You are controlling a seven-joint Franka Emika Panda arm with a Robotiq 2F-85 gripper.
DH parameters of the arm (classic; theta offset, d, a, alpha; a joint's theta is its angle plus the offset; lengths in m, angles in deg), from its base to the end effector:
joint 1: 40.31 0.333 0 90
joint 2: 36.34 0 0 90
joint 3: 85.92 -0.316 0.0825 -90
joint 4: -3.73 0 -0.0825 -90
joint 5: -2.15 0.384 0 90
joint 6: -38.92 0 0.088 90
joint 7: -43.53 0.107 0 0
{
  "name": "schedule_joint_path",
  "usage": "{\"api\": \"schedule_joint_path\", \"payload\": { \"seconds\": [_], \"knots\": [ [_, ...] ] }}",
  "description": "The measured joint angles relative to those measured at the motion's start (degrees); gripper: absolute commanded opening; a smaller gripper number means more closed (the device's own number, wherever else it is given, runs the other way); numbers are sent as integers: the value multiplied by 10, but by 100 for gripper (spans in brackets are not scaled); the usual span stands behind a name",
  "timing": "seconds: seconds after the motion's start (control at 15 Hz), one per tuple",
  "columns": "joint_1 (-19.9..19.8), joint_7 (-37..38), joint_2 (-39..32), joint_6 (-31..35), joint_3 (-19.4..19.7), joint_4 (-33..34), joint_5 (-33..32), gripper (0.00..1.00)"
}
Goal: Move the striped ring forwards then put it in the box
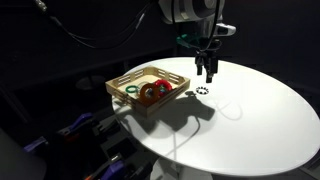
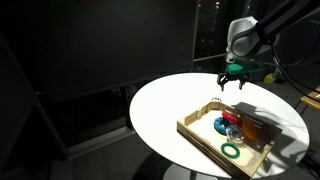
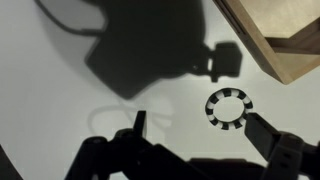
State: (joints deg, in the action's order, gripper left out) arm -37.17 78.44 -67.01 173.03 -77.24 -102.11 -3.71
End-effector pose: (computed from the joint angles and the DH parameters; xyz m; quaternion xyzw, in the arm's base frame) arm 0.6378 -0.0577 0.2340 0.9504 -0.3012 0.0006 0.0771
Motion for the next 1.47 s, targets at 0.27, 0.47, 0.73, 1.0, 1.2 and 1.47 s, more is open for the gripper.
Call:
{"api": "schedule_joint_path", "payload": {
  "seconds": [0.27,0.47,0.73,1.0,1.2,1.47],
  "knots": [
    [1,32,-42,33,12,20,0,100],
    [4,48,-74,46,20,39,0,100],
    [6,56,-103,46,24,63,0,100],
    [6,56,-118,46,24,75,0,100],
    [6,56,-125,46,25,80,0,100],
    [6,56,-130,46,25,83,0,100]
  ]
}}
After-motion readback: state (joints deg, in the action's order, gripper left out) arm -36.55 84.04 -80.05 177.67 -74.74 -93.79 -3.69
